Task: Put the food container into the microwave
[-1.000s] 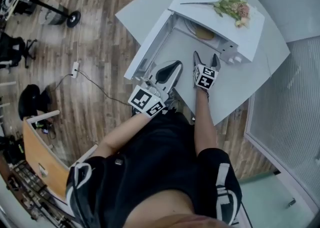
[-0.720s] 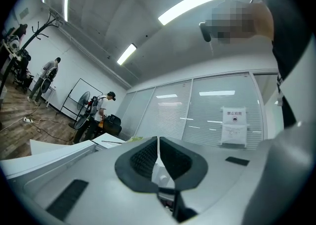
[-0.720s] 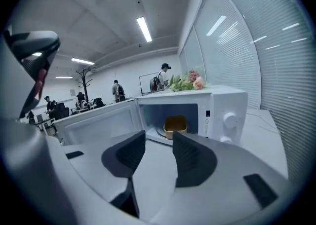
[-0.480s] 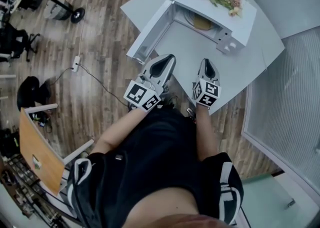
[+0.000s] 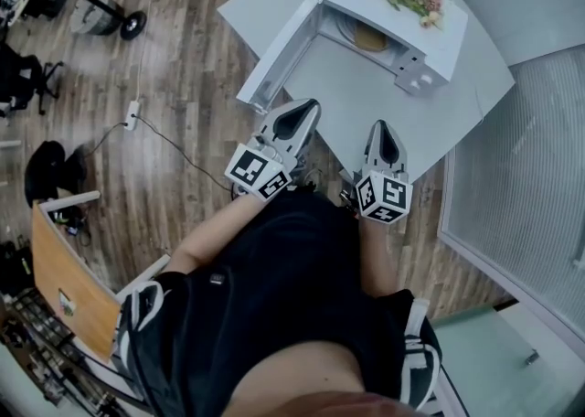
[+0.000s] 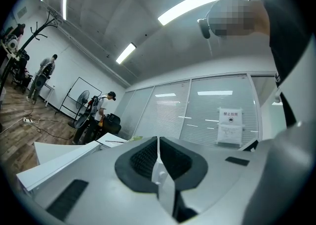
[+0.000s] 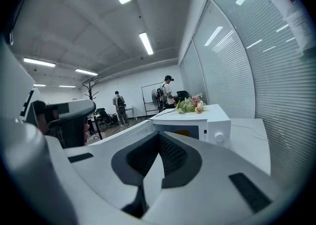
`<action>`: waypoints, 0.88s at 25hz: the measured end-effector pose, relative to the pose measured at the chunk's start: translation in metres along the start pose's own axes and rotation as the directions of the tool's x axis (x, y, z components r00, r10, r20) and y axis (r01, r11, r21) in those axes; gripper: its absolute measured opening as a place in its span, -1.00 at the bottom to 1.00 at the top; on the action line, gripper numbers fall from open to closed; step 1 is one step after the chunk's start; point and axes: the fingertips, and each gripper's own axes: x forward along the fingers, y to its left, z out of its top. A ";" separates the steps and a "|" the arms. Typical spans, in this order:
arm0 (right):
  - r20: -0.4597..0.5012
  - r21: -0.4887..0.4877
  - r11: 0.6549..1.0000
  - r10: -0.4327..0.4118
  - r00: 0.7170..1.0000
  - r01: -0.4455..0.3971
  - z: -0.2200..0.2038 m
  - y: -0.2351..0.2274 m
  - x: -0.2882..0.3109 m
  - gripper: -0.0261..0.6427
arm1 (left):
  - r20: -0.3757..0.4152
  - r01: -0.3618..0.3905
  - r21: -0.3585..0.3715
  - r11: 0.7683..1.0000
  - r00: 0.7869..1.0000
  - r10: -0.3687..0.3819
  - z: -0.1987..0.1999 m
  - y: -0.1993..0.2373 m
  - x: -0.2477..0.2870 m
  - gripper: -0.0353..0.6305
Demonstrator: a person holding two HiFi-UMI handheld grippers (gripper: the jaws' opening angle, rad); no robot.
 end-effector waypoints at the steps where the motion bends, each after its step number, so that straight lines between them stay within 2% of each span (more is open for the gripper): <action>1: -0.002 -0.002 1.000 -0.003 1.000 0.003 -0.001 0.002 -0.002 -0.85 | -0.003 0.004 -0.003 1.000 1.000 -0.004 0.000 0.002 0.000 -0.79; 22: 0.002 0.004 1.000 -0.023 1.000 0.023 -0.004 0.021 -0.001 -0.85 | 0.000 0.052 -0.008 0.999 0.999 -0.052 0.010 0.014 0.002 -0.79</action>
